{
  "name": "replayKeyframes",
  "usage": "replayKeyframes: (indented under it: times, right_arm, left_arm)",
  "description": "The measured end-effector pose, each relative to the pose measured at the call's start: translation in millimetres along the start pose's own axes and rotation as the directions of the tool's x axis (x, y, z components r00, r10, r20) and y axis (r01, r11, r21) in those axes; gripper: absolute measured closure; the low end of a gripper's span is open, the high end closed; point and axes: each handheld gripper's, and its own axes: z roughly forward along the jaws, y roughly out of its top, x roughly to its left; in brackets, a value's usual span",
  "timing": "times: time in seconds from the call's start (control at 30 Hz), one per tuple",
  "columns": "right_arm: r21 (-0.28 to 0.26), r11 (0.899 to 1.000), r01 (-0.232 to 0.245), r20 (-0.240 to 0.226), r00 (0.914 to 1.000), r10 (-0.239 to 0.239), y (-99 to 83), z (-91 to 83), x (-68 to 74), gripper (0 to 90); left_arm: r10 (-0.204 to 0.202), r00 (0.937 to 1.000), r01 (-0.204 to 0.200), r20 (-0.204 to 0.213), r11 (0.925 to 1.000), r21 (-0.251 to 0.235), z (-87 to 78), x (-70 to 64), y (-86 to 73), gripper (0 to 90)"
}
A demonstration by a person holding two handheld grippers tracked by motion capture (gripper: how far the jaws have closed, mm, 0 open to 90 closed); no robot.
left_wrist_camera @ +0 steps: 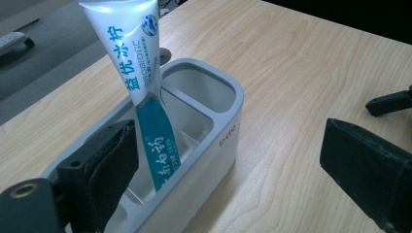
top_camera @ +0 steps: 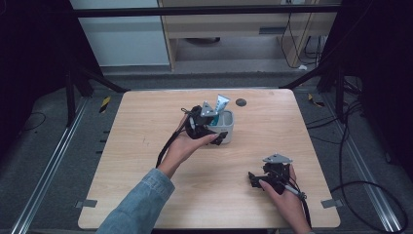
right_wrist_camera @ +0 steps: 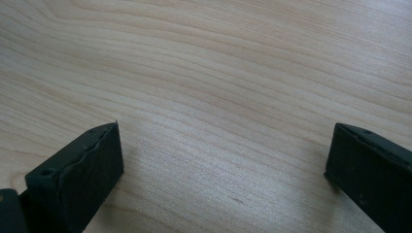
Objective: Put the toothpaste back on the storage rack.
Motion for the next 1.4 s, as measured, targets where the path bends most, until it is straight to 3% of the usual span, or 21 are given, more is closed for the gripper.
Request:
replayKeyframes:
  times: [0.6, 0.87, 1.4]
  right_arm:
    - [0.0, 1.0, 0.001, 0.0, 1.0, -0.001, 0.0, 0.0, -0.1, 0.3]
    - [0.0, 1.0, 0.001, 0.0, 1.0, -0.001, 0.0, 0.0, -0.1, 0.4]
    - [-0.001, 1.0, 0.0, 0.002, 1.0, 0.0, 0.1, 0.2, 0.2, 0.4]
  left_arm:
    - [-0.001, 1.0, 0.001, 0.008, 1.0, -0.001, -29.3, 2.9, -14.1, 5.8]
    - [-0.007, 1.0, 0.007, -0.004, 1.0, 0.001, -48.0, 7.0, -31.6, 5.8]
    - [-0.067, 0.9957, 0.068, -0.064, 0.9974, 0.021, -73.6, 27.2, -71.0, 5.8]
